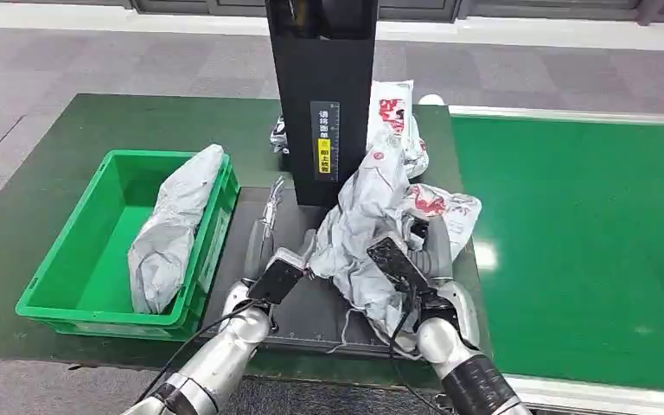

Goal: Moved the parcel from conveyor to table for the left to box.

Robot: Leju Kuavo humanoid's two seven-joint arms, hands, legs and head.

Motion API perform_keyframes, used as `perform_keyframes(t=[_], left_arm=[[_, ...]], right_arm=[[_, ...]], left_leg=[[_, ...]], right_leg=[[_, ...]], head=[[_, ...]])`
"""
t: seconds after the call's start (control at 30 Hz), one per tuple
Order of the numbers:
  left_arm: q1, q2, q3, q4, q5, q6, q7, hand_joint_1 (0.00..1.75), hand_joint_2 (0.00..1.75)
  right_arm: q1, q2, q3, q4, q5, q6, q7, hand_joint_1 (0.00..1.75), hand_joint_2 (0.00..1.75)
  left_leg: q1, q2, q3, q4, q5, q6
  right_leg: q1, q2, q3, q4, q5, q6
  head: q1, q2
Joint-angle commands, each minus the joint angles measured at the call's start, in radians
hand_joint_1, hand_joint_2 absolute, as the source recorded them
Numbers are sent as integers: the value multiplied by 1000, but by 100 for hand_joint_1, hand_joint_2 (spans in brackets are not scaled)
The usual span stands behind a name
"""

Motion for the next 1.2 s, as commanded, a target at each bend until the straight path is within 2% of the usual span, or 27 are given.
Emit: perform_keyframes(t=[0.03, 0.13, 0.5, 0.53, 0.73, 0.8, 0.83, 0.87, 0.97, 1.07, 1.2], left_arm=[[-53, 8, -27, 32, 20, 0, -5, 0, 175], [-78, -2, -48, 41, 15, -15, 16, 0, 175], [-96, -5, -46, 59, 14, -9, 19, 0, 175], [-97, -7, -43, 59, 16, -6, 17, 0, 175], [-129, -11, -45, 67, 6, -6, 29, 0, 175], [-133, -17, -54, 73, 0, -2, 26, 0, 175], [-132, -20, -57, 75, 1, -2, 26, 0, 175], [-129, -19, -63, 77, 4, -3, 23, 0, 175], [-115, -14, -80, 86, 14, -10, 12, 0, 175], [-117, -10, -120, 120, 6, -65, 30, 0, 175], [-132, -25, -198, 196, -47, -136, 66, 0, 175]], right_arm=[[-38, -9, 168, 49, -72, 207, 8, 175, 175], [-67, -4, 237, 133, -55, 285, -10, 175, 175], [-71, 11, 221, 131, -47, 270, -4, 175, 175], [-65, 16, 205, 124, -38, 248, 15, 3, 175], [-1, 19, 48, 15, -74, 180, 44, 0, 175], [39, 9, 2, -28, -49, 89, 21, 0, 175], [68, 3, -23, -52, -58, 56, 8, 0, 0], [94, 1, -47, -73, -39, -13, -10, 0, 0], [158, 9, -110, -131, -95, -106, -80, 0, 0], [175, 18, -153, -153, -141, -202, -124, 0, 0], [170, 13, -196, -152, -205, -259, -154, 0, 0]], left_leg=[[1, -1, 1, -1, 1, 0], [1, 0, 1, -1, 1, 0], [0, 0, 0, -1, 1, 0], [1, -1, 1, -1, 1, 0], [1, -3, 0, -2, 2, 0], [0, -4, -1, 0, 1, 0], [0, -5, -1, -1, 2, 0], [1, -7, 0, -2, 2, 1], [1, -6, 1, -2, 1, 1], [0, -3, 0, -1, 0, 1], [0, -4, 1, -2, 1, 1]], right_leg=[[1, 1, 1, -1, 1, -1], [1, 2, 0, -2, 2, -1], [0, 1, 0, -1, 1, 0], [1, 1, 1, -2, 1, 0], [1, 0, 1, -3, 2, -1], [0, -2, 0, 0, 0, 0], [0, -3, 0, -1, 1, 0], [1, -5, 2, -3, 1, 0], [1, -4, 3, -3, 0, 0], [0, -2, 1, -1, 0, 0], [0, -2, 2, -3, 1, 0]], head=[[0, 0], [0, 0], [0, 0], [0, 0], [0, 0], [0, 0], [0, 0], [0, 0], [0, 0], [0, 0], [0, 0]])
